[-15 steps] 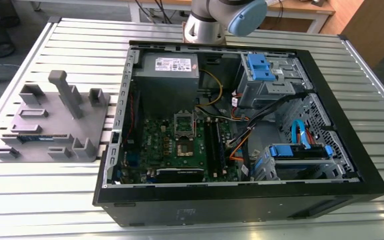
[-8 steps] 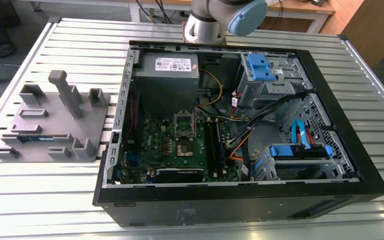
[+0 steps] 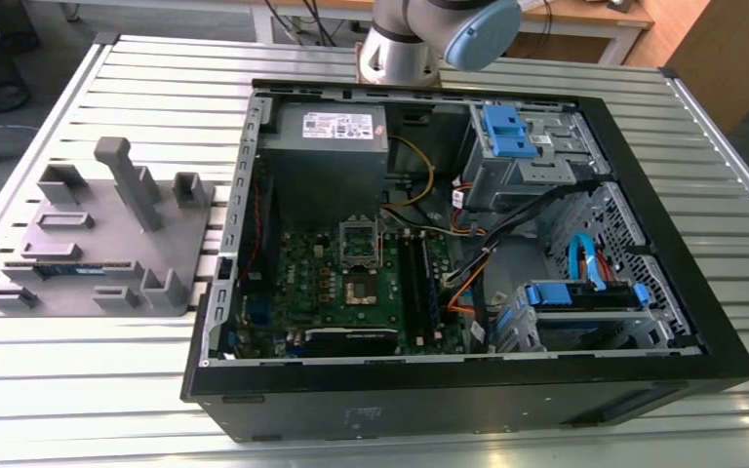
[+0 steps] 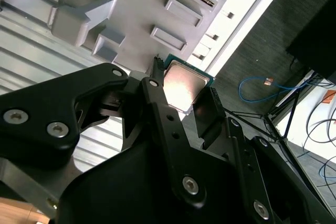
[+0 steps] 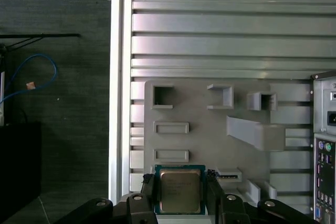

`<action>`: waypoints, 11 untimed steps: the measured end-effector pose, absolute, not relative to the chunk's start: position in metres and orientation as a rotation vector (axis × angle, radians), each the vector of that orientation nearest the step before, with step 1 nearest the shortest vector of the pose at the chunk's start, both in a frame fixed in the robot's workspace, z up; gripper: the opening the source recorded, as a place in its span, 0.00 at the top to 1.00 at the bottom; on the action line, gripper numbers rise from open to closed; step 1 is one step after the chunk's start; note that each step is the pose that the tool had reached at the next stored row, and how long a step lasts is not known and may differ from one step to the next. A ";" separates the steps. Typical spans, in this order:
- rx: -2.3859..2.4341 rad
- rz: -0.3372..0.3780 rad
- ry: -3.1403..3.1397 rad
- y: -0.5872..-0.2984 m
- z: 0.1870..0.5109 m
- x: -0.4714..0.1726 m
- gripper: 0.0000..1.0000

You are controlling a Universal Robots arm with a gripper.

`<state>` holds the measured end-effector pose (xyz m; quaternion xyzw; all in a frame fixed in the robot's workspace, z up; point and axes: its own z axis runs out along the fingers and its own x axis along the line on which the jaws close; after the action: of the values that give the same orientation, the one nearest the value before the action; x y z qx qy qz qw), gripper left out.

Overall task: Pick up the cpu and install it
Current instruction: 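Pick up the cpu and move it towards the insertion slot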

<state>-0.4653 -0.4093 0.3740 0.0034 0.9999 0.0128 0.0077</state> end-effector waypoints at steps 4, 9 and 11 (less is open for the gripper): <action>0.011 0.040 3.126 -0.409 0.374 -0.464 0.53; 0.011 0.040 3.126 -0.409 0.374 -0.463 0.53; 0.011 0.040 3.126 -0.409 0.374 -0.462 0.53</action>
<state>-0.4619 -0.4093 0.3741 0.0034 0.9999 0.0127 0.0076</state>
